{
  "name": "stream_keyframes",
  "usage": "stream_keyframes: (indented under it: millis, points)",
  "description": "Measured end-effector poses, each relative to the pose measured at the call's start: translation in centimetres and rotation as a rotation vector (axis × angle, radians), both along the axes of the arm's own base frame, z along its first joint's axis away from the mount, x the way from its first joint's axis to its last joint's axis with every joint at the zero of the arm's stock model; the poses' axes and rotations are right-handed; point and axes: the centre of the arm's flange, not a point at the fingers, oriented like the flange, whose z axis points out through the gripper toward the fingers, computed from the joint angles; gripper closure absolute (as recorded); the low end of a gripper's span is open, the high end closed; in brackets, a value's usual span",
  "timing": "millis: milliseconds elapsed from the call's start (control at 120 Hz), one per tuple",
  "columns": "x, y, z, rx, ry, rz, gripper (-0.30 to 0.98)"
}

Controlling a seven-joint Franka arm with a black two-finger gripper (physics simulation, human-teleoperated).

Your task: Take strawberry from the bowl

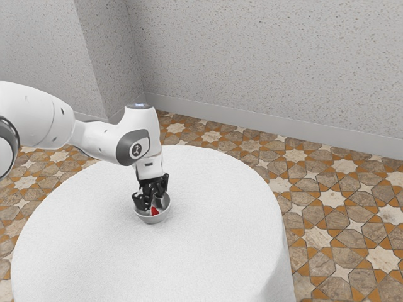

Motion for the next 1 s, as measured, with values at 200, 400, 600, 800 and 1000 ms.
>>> stream_keyframes:
  millis: [200, 400, 600, 800, 1000]
  points:
    - [0.1, 0.0, 0.3, -0.001, -0.01, 0.002, 0.61]
    - [0.2, -0.9, 2.9, 0.001, -0.058, -0.004, 0.66]
    - [-1.0, -9.7, 9.3, -0.028, -0.144, -0.137, 0.69]
    - [-2.7, -21.5, 7.1, -0.081, -0.127, -0.297, 0.65]
    - [-2.3, -20.3, 7.8, -0.075, -0.138, -0.261, 0.27]
